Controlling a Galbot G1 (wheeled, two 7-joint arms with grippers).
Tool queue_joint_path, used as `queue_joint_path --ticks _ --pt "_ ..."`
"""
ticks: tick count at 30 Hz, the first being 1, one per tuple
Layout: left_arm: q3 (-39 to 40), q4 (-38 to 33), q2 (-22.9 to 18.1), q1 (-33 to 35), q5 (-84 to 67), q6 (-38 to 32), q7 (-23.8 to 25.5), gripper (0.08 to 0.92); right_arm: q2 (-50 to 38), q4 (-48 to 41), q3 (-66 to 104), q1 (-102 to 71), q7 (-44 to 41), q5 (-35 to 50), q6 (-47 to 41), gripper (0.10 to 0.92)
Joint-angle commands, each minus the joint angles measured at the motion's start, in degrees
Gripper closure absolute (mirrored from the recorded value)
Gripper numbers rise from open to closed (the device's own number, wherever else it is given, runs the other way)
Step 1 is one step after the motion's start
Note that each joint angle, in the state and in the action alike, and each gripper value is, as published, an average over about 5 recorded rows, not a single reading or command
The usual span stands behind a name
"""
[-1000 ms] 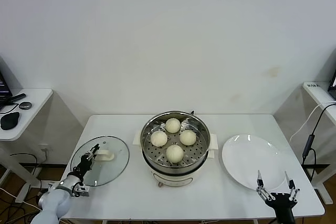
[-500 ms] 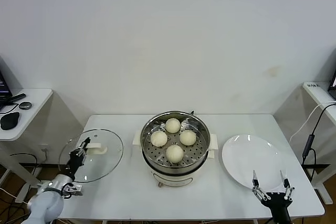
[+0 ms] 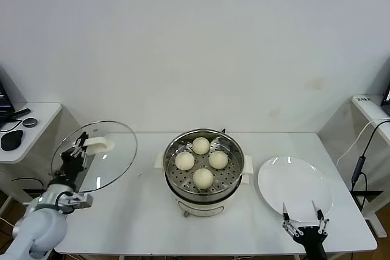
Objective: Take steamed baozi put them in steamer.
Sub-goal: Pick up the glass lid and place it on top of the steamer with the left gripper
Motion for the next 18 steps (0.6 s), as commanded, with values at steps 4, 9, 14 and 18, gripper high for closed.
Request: queue_joint_path --ticks 4,9,14,18 --pt "34.53 -7.93 -2.84 -23.77 1.37 19.59 10.06 0.828 0.96 -2.88 -3.64 0.89 0.83 -9.89 2.19 0.203" --pt "42.92 -4.24 -9.59 -30.01 10.53 22.63 15.38 0.828 1.23 -3.39 -4.51 1.60 1.18 -10.96 2.02 0.203" --pt "46.46 -0.78 -15.95 -32.10 20.87 22.97 19.20 0.828 1.21 -4.02 -4.81 2.37 1.30 -11.58 1.89 0.203" --pt "47.74 1.64 -18.78 -32.84 24.72 21.97 19.87 0.828 1.19 -3.88 -5.30 2.57 1.27 -11.22 1.60 0.203"
